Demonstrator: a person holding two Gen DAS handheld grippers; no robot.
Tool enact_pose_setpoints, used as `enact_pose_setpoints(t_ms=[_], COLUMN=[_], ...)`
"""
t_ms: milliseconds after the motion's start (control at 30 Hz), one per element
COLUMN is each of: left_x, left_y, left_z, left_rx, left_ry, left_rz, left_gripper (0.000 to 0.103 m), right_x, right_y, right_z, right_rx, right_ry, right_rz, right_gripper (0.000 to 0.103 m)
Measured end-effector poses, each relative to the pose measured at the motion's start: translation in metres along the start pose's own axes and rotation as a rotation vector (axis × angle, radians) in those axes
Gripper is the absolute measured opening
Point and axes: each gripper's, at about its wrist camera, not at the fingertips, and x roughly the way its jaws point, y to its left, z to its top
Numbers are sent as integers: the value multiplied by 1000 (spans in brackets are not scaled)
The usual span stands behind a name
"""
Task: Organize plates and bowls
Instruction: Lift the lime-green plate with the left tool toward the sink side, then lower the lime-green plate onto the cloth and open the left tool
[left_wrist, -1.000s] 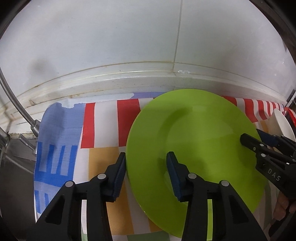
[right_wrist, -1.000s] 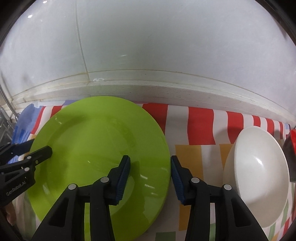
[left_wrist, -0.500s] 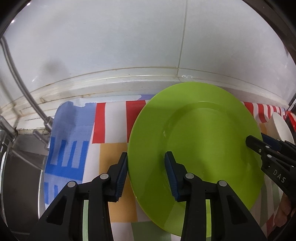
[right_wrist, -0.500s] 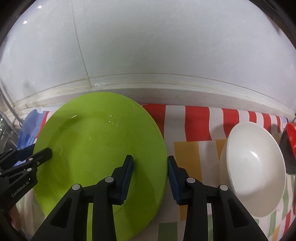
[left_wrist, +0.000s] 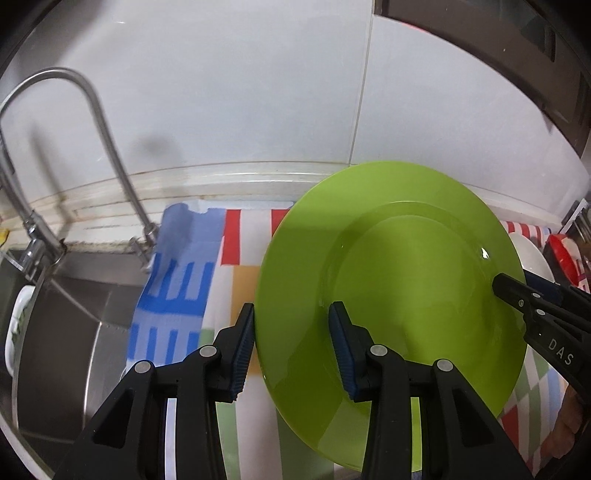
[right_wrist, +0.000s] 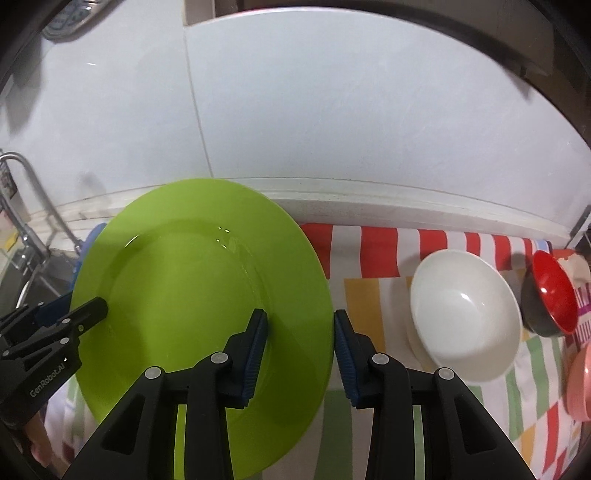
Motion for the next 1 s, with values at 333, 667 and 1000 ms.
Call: enact_pose_setpoints(t_ms=[333,667,1000], left_x=[-50,-91,-114], left_y=[13,16,16], left_z=[-39,-75,-113], left_rx=[-65,-89,-107], left_ry=[-6,-15,22], left_rz=[17,39,50], left_gripper=[40,40,40], right_x=[-40,-79,-98], right_y=[20,28,32], right_z=[-29,-65,-99], right_rx=[-45,-72,-89], right_ry=[-2,2,30], right_rz=[15,36,45], right_gripper=[37,37,37])
